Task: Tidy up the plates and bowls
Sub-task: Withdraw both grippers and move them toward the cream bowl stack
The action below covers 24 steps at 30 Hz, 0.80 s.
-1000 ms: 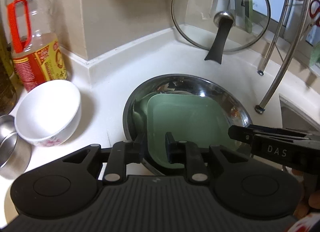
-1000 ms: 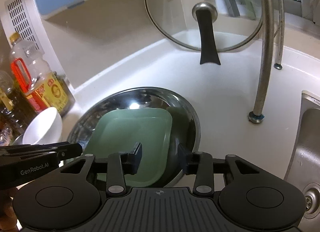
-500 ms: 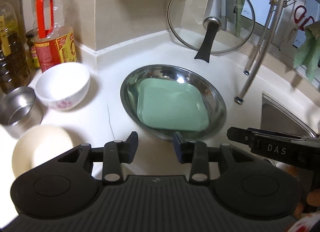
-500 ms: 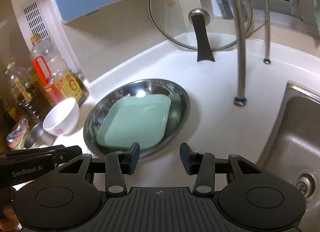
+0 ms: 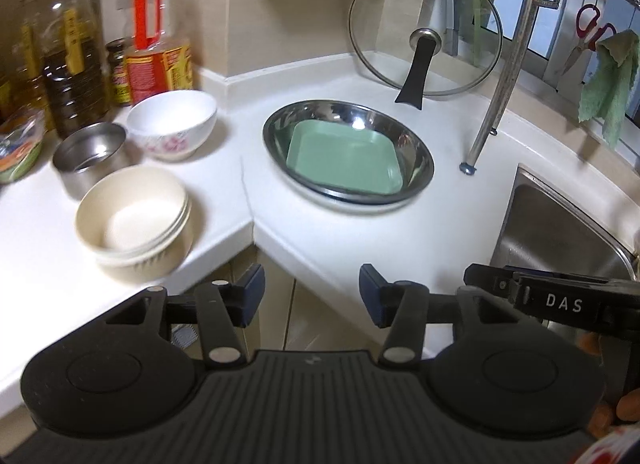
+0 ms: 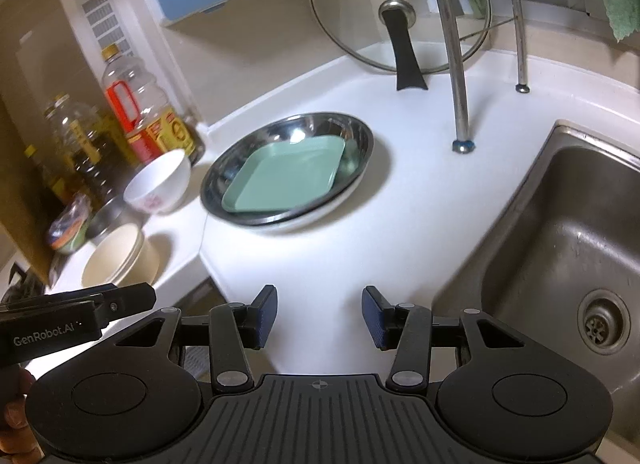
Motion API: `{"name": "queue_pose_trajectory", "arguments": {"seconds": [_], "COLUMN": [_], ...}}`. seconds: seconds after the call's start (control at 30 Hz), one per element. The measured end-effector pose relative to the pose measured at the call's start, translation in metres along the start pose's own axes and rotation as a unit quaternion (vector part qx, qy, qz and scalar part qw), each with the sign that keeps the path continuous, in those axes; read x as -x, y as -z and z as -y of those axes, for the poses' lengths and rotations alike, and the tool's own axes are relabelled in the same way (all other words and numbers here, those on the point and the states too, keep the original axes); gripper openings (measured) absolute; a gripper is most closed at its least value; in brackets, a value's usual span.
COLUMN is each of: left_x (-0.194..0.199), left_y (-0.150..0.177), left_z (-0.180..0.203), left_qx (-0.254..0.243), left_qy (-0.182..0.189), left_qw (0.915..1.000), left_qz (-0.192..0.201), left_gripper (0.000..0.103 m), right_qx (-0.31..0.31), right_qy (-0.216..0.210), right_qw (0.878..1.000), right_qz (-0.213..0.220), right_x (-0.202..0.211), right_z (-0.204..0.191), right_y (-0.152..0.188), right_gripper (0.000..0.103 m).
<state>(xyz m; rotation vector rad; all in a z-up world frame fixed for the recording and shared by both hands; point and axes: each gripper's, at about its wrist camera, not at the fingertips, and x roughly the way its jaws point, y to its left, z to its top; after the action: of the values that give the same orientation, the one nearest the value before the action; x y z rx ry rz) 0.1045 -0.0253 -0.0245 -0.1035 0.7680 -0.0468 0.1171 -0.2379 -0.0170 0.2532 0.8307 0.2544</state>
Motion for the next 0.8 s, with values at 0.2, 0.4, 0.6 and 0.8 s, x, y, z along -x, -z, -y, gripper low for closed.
{"name": "queue_pose_trajectory", "arguments": {"seconds": [0.2,0.4,0.6,0.8], "left_x": [0.028,0.049,0.062,0.064], "left_y": [0.025,0.044,0.057,0.064], "left_z": [-0.001,-0.010,-0.020,-0.034], "left_qx": [0.012,0.035,0.052,0.076], "left_qy": [-0.028,-0.066,-0.094,-0.102], "left_qw": [0.9995,0.9972,0.9941,0.9916], "left_qz": [0.002,-0.005,-0.015,-0.027], "left_gripper": [0.052,0.054,0.055,0.055], "right_qx": [0.007,0.020,0.034,0.040], "right_qy": [-0.019,-0.043,-0.072,-0.090], "right_qw": [1.000,0.998,0.996,0.993], "right_qz": [-0.013,-0.030,-0.046,-0.058], "right_x": [0.014,0.018,0.019,0.012], "right_z": [-0.003,-0.012,-0.025,-0.035], "right_y": [0.018,0.031,0.041,0.047], "right_gripper": [0.048,0.048,0.048,0.048]}}
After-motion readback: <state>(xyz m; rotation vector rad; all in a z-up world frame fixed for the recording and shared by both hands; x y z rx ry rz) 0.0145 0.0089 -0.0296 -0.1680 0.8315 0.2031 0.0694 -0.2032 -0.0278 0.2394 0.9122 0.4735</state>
